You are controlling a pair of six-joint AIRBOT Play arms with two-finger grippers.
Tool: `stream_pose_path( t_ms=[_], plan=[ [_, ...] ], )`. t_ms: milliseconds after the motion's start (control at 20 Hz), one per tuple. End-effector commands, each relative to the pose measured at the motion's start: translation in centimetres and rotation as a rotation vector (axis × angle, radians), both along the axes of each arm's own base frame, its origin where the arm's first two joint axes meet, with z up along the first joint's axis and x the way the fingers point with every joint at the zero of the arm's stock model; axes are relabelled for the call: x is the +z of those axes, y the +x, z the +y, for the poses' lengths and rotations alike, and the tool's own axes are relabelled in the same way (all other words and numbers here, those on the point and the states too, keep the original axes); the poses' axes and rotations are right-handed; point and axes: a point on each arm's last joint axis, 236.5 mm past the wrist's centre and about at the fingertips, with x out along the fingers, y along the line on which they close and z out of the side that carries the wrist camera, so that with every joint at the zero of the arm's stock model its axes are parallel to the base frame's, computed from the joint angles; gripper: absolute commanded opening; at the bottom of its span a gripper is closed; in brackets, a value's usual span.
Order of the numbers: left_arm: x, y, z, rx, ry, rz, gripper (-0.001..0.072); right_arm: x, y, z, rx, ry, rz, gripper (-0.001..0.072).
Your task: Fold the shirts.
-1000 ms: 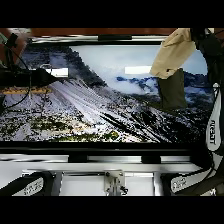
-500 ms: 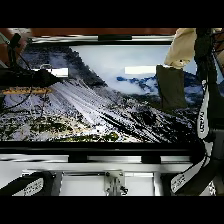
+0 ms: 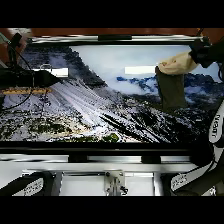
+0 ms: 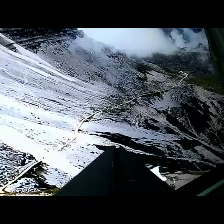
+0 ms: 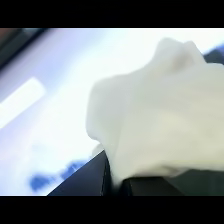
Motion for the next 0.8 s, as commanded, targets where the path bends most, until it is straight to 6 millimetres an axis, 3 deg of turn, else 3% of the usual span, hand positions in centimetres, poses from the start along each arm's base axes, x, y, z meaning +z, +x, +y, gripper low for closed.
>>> stream_pose_path(
  t_ms=[0, 150, 300, 600, 650, 700, 750],
  plan=[
    [0.0, 0.0, 0.0, -0.009, 0.008, -0.008, 0.0027, -3.2, -8.4, -1.9, -0.044, -0.062, 0.369, 0.0066],
    [0.0, 0.0, 0.0, -0.009, 0.008, -0.009, 0.0027, -5.9, -11.6, -0.1, -0.017, -0.041, 0.548, 0.0066],
    [0.0, 0.0, 0.0, -0.009, 0.008, -0.009, 0.0027, -8.1, -14.7, 0.5, -0.026, -0.078, 0.71, 0.0066],
    [0.0, 0.0, 0.0, -0.02, 0.018, -0.02, 0.0027, -12.3, -17.1, 2.6, -0.044, -0.049, 0.836, 0.0074],
    [0.0, 0.0, 0.0, -0.02, 0.018, -0.02, 0.0027, -12.9, -16.9, 2.7, -0.056, -0.048, 0.83, 0.0206],
    [0.0, 0.0, 0.0, -0.02, 0.018, -0.02, 0.0028, -13.2, -16.7, 2.9, -0.049, -0.052, 0.823, 0.0505],
    [0.0, 0.0, 0.0, -0.02, 0.018, -0.02, 0.0028, -13.1, -16.8, 2.8, -0.026, -0.063, 0.823, 0.057]
  ],
)
